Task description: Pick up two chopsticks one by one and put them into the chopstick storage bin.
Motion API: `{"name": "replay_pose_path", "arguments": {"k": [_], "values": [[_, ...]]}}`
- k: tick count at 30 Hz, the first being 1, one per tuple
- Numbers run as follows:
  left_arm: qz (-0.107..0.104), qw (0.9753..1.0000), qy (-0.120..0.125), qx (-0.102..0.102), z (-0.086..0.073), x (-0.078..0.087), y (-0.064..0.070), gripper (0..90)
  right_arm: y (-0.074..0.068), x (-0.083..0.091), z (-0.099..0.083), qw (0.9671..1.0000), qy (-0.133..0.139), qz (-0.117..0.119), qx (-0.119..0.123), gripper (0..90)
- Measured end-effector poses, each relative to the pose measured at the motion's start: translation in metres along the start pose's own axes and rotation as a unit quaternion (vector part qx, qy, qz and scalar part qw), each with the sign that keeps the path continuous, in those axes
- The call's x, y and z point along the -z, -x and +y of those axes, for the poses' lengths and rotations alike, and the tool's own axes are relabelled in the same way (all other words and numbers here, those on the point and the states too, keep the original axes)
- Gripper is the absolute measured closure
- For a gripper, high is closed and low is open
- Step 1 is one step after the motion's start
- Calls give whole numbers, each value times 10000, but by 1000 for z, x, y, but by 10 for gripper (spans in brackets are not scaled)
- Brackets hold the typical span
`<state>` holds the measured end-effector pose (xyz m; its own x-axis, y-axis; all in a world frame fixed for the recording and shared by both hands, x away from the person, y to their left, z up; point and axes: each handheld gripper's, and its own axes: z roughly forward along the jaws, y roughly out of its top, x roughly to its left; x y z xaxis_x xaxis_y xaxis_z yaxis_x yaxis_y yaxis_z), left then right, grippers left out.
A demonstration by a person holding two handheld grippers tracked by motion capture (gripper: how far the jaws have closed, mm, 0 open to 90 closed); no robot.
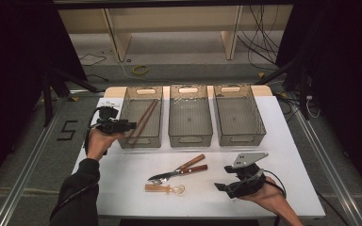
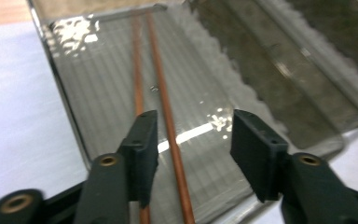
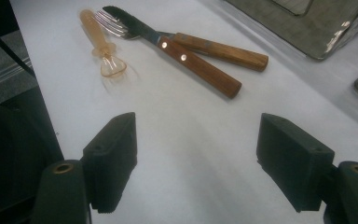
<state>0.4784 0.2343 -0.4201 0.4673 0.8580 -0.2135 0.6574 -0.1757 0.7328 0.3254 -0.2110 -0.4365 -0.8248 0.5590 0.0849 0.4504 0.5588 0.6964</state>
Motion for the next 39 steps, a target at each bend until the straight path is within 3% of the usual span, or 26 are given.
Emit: {"name": "replay_pose_path", "arguments": {"k": [7,12,15,25,30,35,37,39], "values": [[-401,9986,224,-277,-7,14,19,362,0,1,0,10000,30,-15,-8,297],[-668,9956,290,-585,-12,23,34,311,0,2,-1,9999,119,-61,-19,297],[-882,9923,295,-821,-12,26,45,291,0,2,-1,9998,178,-48,-31,297],[-1183,9787,-33,-1676,-21,27,86,229,-1,3,-3,9997,235,-48,-43,297],[-1288,9715,-238,-1973,-27,27,100,227,-1,3,-4,9997,218,-63,-26,297],[-1326,9619,-544,-2328,-35,25,111,228,-2,2,-4,9998,200,-47,-28,297],[-1318,9600,-620,-2391,-38,25,115,228,-2,2,-4,9998,201,-45,-20,297],[-1332,9554,-707,-2538,-41,26,120,232,-2,1,-4,9998,200,-46,-24,297]]}}
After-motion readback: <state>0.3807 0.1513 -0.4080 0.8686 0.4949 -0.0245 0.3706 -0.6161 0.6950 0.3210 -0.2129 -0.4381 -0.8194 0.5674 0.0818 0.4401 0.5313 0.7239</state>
